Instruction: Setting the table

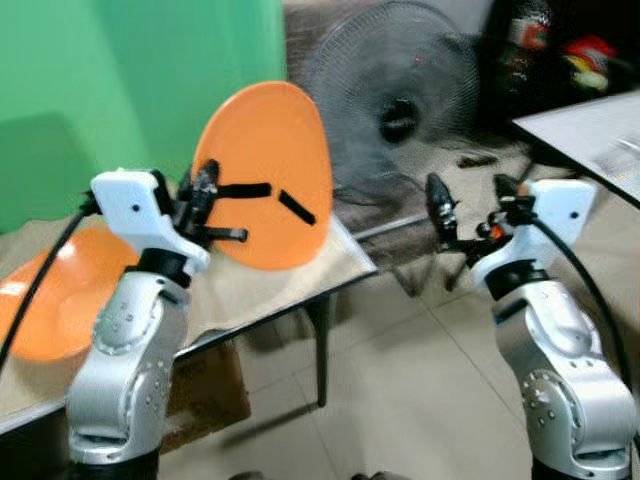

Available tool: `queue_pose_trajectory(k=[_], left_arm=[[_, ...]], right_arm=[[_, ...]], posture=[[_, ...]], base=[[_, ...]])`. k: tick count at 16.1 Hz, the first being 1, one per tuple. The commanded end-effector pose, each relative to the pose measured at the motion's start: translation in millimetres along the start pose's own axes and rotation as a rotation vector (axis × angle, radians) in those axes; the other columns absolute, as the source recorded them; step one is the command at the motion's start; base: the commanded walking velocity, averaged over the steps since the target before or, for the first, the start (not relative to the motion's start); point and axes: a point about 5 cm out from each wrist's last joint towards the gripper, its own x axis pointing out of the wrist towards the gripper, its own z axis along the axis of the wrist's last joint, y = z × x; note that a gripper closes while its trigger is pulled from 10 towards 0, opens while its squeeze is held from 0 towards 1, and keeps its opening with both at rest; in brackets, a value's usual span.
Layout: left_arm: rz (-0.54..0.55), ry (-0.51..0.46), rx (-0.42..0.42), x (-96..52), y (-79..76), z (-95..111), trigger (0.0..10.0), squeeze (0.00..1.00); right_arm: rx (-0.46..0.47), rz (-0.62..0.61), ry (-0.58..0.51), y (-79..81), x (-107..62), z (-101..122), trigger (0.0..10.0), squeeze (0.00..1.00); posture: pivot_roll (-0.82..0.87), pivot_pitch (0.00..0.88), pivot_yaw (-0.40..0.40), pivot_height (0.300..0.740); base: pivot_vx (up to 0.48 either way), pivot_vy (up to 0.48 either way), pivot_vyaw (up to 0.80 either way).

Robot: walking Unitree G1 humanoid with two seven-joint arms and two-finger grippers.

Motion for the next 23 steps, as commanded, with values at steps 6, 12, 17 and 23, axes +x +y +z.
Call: queue_pose_trajectory(k=[6,12,17,23], left_arm=[[-0.039,-0.036,0.003,5.9,-4.8,5.7,10.0,0.00],[-0.060,-0.034,-0.001,9.4,-6.3,4.6,10.0,0.00],[-0.072,-0.025,-0.010,11.3,-8.3,1.4,10.0,0.00],[-0.082,-0.001,-0.044,12.4,-8.2,-1.6,10.0,0.00]], right_arm=[[-0.022,-0.071,0.040,-7.1,-3.9,-7.6,10.0,0.00],[-0.017,-0.100,0.050,-7.5,-6.6,-10.1,10.0,0.00],[-0.025,-0.121,0.056,-10.1,-11.0,-10.1,10.0,0.00],[-0.025,-0.136,0.062,-11.5,-13.2,-10.4,10.0,0.00]], posture=[[-0.04,0.000,0.026,0.740],[-0.05,0.000,0.043,0.740],[-0.07,0.000,0.058,0.740],[-0.07,0.000,0.062,0.740]], base=[[0.000,-0.312,-0.27],[0.000,-0.303,-0.40],[0.000,-0.300,-0.80],[0.000,0.036,-0.27]])
